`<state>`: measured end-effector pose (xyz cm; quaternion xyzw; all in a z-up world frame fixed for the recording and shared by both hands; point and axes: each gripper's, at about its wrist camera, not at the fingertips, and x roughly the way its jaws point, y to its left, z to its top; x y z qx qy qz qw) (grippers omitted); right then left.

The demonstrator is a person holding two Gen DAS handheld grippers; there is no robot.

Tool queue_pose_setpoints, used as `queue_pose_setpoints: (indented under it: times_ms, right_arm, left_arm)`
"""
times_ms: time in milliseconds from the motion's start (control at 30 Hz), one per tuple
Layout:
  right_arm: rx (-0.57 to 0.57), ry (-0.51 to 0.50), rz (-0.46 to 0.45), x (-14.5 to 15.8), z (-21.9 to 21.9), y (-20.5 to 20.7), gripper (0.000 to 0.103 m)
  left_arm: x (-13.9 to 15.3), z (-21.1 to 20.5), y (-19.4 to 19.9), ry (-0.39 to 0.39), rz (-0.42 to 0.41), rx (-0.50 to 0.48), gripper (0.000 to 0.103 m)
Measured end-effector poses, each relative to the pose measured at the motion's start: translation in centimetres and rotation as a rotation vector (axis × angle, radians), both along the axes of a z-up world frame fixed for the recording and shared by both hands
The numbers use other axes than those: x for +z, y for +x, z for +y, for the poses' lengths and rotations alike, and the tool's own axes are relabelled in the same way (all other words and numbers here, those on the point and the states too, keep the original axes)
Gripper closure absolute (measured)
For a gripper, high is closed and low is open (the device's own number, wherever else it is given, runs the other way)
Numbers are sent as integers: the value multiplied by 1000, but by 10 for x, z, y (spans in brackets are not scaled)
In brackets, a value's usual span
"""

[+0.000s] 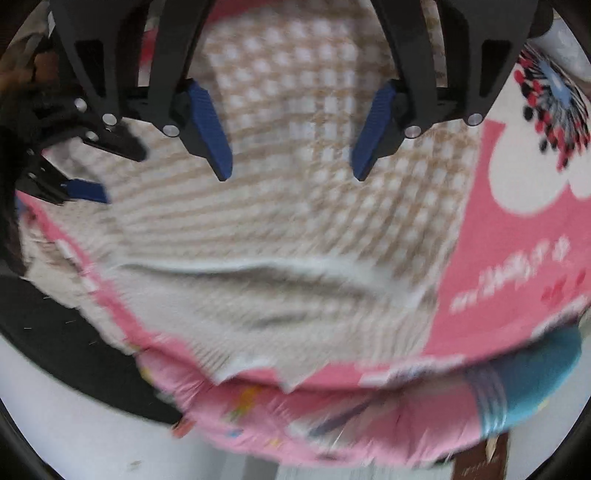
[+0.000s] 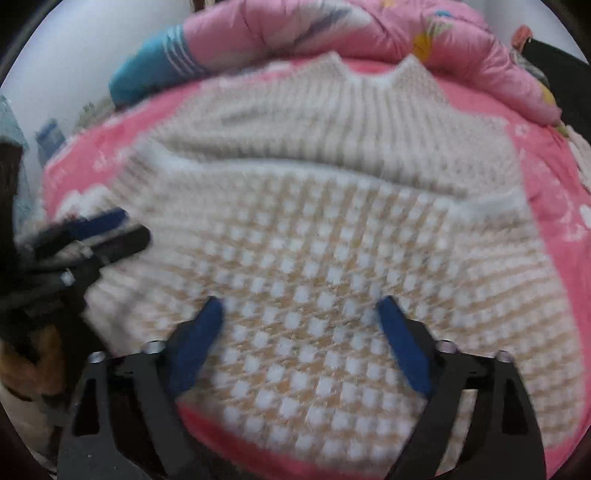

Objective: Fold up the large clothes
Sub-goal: 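Release the hem and smooth the folded cardigan with both tools open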

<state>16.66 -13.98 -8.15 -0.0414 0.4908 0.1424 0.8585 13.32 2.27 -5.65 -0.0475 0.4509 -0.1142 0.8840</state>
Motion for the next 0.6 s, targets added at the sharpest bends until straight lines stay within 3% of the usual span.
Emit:
queue_pose_setpoints:
  times_ms: [133,267,400,467,600]
  right_arm:
    - [-23,12,14,15,-3,3,15]
    - [34,50,-46,35,9,-5,15]
    - [87,-45,-23,10,33,-5,13]
    - [96,-101,-59,4,41,-9,10]
    - [84,-84,-32,6,39,-5,10]
  left_arm:
    - [0,-1,-2,-1,-20,-5,34]
    - [-1,-2,-1,-14,-20,-4,30]
    - [-1,-1,-1,-28,-16,1,29]
    - [-2,-1,0,-35,-13,1,29]
    - [-1,0,0,-36,-12,4,29]
